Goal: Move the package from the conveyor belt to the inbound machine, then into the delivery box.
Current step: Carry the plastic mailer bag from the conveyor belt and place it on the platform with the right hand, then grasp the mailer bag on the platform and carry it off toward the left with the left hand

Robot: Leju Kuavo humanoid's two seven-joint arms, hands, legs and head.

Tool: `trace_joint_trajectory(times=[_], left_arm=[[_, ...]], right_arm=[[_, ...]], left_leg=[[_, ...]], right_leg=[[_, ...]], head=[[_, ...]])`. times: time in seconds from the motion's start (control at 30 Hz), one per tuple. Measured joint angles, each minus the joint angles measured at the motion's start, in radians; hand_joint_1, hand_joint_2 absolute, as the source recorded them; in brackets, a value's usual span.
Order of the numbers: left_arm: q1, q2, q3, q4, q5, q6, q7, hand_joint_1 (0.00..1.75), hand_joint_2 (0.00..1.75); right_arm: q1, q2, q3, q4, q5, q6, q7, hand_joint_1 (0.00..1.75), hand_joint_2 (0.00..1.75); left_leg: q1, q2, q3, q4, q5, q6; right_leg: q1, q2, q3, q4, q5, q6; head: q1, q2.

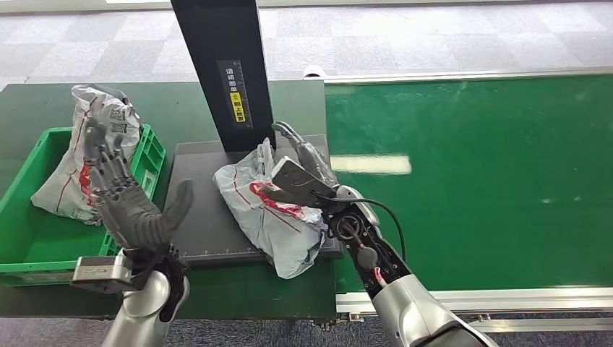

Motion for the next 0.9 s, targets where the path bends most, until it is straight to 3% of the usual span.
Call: trace_joint_trajectory(times=[0.13,0.37,0.5,0.7,0.9], left_arm=[[-0.017,-0.001,-0.052,0.084,-0.067,-0.053,0.047,0.00,1.75],[-0.073,-0.016,-0.130,0.268,-0.261,-0.147,0.175,0.00,1.75],[-0.117,-0.031,-0.156,0.378,-0.369,-0.173,0.258,0.00,1.75],[-0.216,-0.044,-0.181,0.649,-0.542,-0.083,0.350,0.00,1.75],[-0.296,-0.024,-0.156,0.866,-0.639,0.012,0.456,0.00,1.75]], right_arm=[[0.065,-0.048,-0.047,-0.193,-0.022,-0.004,-0.025,0.00,1.75],[0.216,-0.111,-0.140,-0.609,-0.059,-0.092,-0.084,0.00,1.75],[0.321,-0.133,-0.194,-0.852,-0.060,-0.238,-0.193,0.00,1.75],[0.495,-0.162,-0.261,-1.185,-0.050,-0.329,-0.280,0.00,1.75],[0.579,-0.167,-0.267,-1.306,-0.042,-0.338,-0.306,0.00,1.75]], left_leg=[[0.000,0.001,0.000,0.000,0.000,0.000],[0.000,0.002,0.000,0.000,-0.001,0.000],[0.000,-0.001,0.000,0.000,-0.001,0.000],[0.000,0.001,0.000,0.000,-0.001,0.000],[0.000,0.001,0.001,-0.001,-0.001,0.000]], right_leg=[[0.000,0.001,0.000,0.000,0.000,0.000],[0.000,0.002,-0.001,0.000,0.000,0.000],[0.000,0.000,-0.001,-0.001,0.000,0.000],[0.000,0.001,0.000,-0.001,0.000,0.000],[0.000,0.001,0.001,0.000,0.000,0.000]], head=[[0.000,0.000],[0.000,0.000],[0.000,0.000],[0.000,0.000],[-0.001,0.000]])
